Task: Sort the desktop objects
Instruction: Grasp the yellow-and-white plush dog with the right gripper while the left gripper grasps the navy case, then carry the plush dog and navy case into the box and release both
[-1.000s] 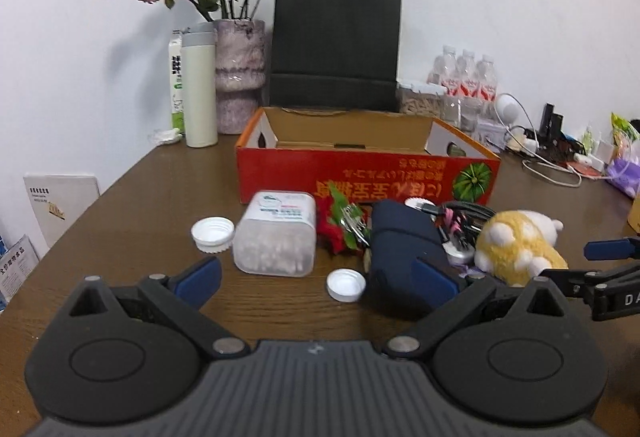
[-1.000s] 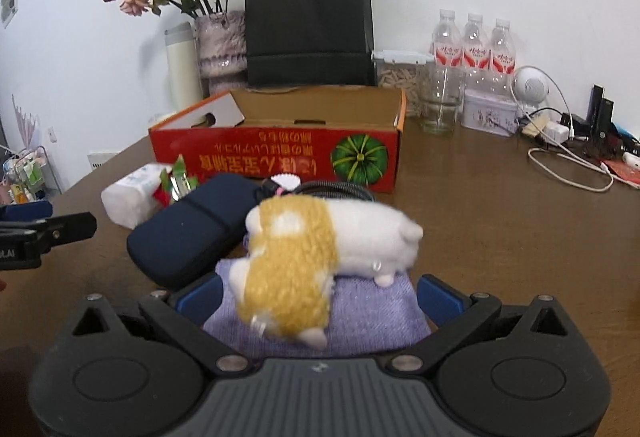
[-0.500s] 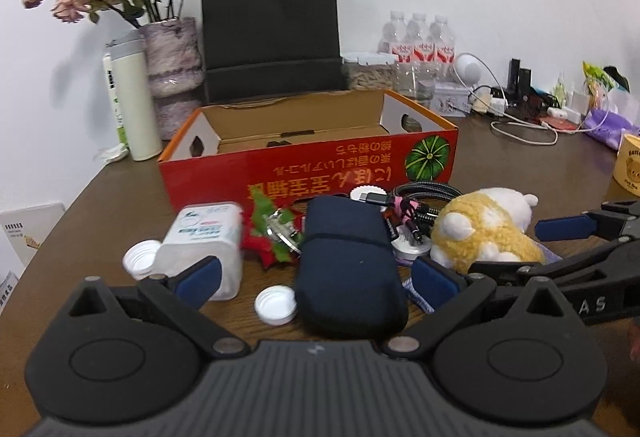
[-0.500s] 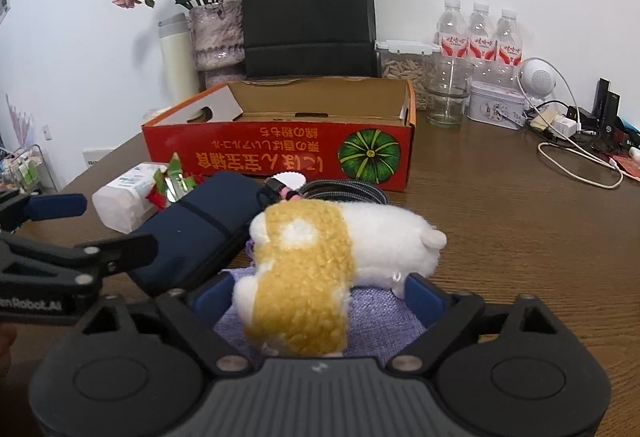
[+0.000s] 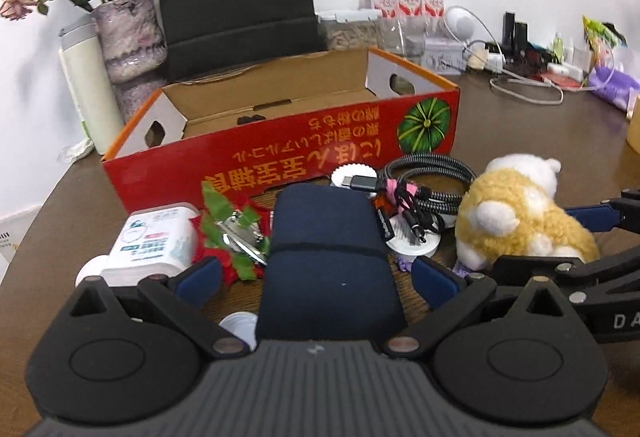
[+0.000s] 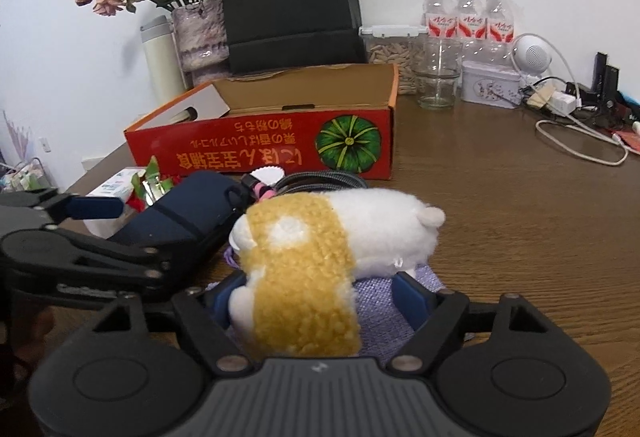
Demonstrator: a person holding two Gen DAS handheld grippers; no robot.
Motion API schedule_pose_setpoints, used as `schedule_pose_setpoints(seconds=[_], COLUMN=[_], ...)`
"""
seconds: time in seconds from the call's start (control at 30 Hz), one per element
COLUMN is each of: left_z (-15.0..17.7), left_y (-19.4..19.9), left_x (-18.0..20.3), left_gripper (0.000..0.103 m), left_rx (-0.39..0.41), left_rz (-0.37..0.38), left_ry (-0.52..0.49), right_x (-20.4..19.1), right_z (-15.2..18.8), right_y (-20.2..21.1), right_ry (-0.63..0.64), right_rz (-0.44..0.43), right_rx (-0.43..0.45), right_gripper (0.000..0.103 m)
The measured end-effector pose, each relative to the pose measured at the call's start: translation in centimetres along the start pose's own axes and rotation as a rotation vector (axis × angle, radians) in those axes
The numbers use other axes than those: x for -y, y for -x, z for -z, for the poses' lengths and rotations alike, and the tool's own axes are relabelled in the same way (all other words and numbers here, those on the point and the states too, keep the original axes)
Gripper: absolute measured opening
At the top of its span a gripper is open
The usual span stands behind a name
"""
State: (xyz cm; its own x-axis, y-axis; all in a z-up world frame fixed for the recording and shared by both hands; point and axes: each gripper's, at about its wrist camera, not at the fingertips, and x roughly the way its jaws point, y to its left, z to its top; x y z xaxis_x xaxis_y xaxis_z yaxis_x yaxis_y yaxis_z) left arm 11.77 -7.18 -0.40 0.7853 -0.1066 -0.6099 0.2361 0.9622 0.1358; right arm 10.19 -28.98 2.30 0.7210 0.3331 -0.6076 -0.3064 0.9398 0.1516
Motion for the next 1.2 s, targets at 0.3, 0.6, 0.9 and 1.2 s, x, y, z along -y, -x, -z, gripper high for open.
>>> schedule_pose_setpoints(seconds=[0.3, 0.6, 0.9, 1.2], left_z=[0.2, 0.4, 0.6, 0.4], left_y=[-1.3, -1.0, 0.5, 3.7], left_x=[0.8, 0.8, 0.3, -0.5], left_gripper=[0.076, 0.069, 0.062, 0.062], left_rx=[-0.030, -0.006, 0.054, 0.145], left_rz=[0.001, -0.007, 0.010, 0.032], left_ry=[-0.039, -0.024, 0.020, 0.062], right_x=[0.3, -0.1, -0.4, -1.2], right_z=[0.3, 0.7, 0.9, 0.5], right_y=[-0.3, -0.2, 1.2, 2.9], right_ry=[-0.016, -0.005, 0.002, 0.047], right_rz=[-0.038, -0.024, -0.018, -0.026], right_rx=[0.001, 0.024, 0.107, 0.182], right_gripper=[0.066, 0.052, 0.050, 0.050])
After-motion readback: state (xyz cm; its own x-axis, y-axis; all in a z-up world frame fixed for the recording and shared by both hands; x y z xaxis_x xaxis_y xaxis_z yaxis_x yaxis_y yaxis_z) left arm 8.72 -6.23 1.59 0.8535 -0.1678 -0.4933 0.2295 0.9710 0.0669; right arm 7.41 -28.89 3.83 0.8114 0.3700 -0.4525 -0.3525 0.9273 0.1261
